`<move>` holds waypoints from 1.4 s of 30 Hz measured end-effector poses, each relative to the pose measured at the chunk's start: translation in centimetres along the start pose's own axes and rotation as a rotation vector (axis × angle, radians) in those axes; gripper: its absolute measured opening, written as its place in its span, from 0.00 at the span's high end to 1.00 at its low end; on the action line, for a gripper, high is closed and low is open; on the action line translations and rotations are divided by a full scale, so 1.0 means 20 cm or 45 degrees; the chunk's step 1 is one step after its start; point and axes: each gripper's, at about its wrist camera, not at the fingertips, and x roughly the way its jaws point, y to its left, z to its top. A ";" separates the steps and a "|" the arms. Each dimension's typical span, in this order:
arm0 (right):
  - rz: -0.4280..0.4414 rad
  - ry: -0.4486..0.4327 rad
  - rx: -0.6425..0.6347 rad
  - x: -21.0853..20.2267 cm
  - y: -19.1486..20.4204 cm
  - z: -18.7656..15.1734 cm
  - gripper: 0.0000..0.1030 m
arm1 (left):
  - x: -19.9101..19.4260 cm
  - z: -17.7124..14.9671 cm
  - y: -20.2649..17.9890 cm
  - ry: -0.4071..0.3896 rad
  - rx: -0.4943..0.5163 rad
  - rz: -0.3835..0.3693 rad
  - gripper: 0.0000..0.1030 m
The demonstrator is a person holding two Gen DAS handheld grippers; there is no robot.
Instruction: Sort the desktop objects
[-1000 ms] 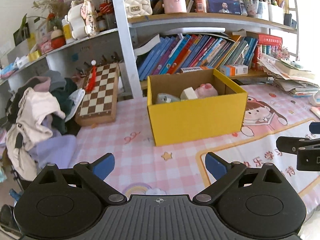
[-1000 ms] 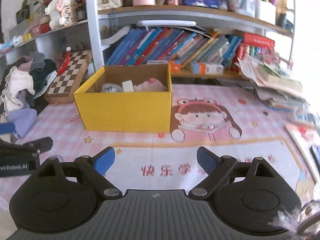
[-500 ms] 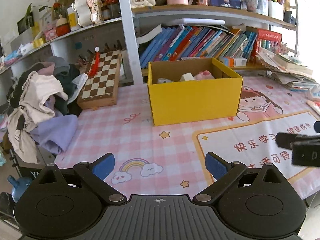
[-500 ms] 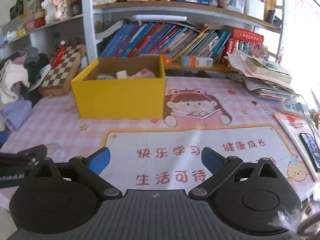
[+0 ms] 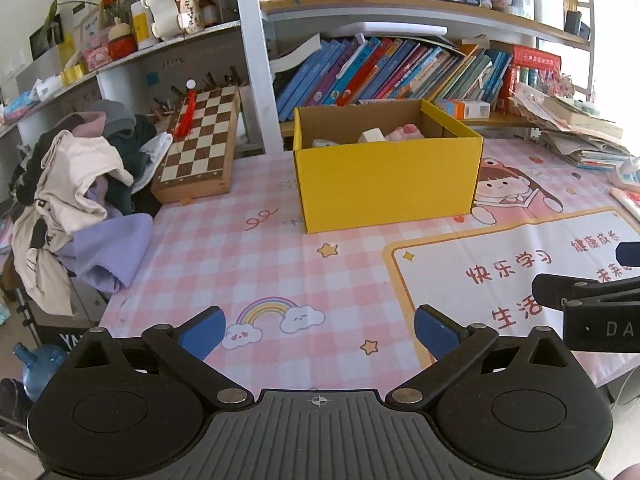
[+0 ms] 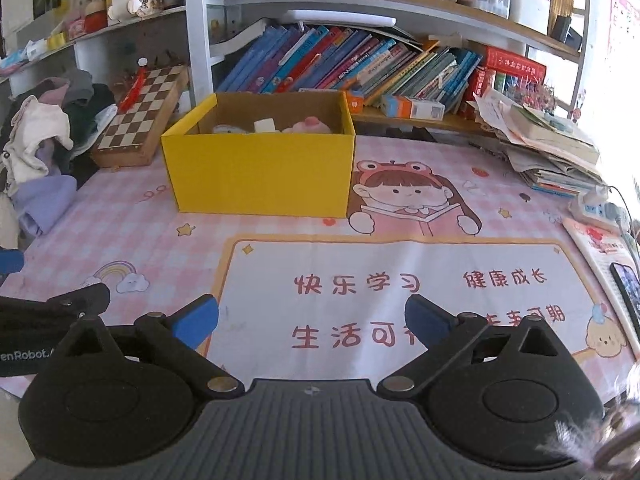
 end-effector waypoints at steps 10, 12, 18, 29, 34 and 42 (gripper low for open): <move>-0.002 0.036 -0.013 0.01 0.03 -0.03 0.00 | 0.01 -0.02 0.02 0.033 -0.024 -0.001 0.01; -0.003 0.042 -0.012 0.01 0.03 -0.03 0.00 | 0.02 -0.02 0.02 0.039 -0.024 -0.002 0.01; 0.003 0.060 -0.018 0.02 0.03 -0.04 0.00 | 0.02 -0.03 0.01 0.049 -0.015 -0.001 0.01; 0.006 0.069 -0.019 0.02 0.03 -0.05 0.00 | 0.02 -0.04 0.00 0.058 -0.013 -0.004 0.00; 0.010 0.068 -0.019 0.02 0.04 -0.05 0.00 | 0.02 -0.04 0.00 0.061 -0.010 -0.002 0.00; 0.017 0.067 -0.028 0.02 0.03 -0.05 0.00 | 0.02 -0.04 0.00 0.068 -0.015 0.000 0.00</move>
